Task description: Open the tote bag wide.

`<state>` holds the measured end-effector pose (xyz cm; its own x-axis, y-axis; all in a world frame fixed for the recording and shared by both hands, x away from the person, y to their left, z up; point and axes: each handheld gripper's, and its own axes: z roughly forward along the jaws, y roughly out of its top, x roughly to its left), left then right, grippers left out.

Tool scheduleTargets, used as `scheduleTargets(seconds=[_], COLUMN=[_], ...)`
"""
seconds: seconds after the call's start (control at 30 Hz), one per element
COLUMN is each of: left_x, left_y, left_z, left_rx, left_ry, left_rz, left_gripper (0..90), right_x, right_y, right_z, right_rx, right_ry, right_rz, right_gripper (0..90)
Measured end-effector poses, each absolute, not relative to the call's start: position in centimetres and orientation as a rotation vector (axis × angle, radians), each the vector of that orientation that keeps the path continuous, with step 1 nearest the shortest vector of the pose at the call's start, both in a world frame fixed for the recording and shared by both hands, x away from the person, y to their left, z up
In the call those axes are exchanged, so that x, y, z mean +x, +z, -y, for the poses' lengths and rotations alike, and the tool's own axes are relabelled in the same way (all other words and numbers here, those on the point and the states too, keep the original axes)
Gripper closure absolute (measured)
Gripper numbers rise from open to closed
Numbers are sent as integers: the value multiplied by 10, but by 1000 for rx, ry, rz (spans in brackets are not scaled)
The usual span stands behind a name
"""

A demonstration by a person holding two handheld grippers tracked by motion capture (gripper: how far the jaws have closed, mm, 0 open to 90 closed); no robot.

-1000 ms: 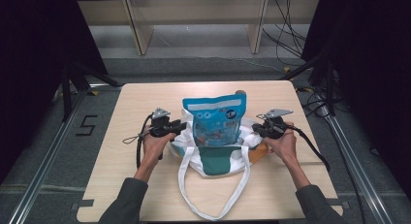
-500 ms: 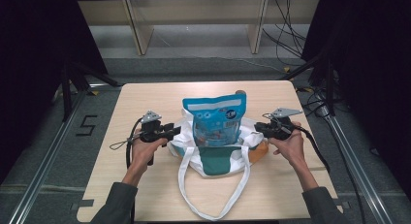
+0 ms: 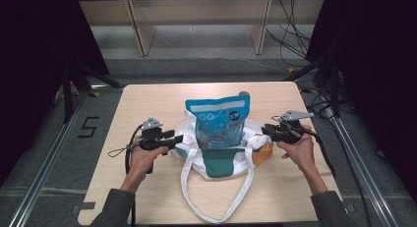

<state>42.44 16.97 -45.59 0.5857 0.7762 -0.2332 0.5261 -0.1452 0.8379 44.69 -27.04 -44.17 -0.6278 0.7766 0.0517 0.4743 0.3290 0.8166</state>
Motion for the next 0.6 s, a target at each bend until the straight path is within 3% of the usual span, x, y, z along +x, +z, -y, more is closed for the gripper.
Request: scheduleTargets(seconds=[0.6], left_x=[404], left_y=[-458], left_z=[-170], left_rx=[1841], left_ry=[278], left_rz=[-1031], left_gripper=[374], right_x=[429], right_y=[-437], right_z=[277], right_rx=[1152], right_ry=[1198], right_rz=[-2244], right_gripper=[544])
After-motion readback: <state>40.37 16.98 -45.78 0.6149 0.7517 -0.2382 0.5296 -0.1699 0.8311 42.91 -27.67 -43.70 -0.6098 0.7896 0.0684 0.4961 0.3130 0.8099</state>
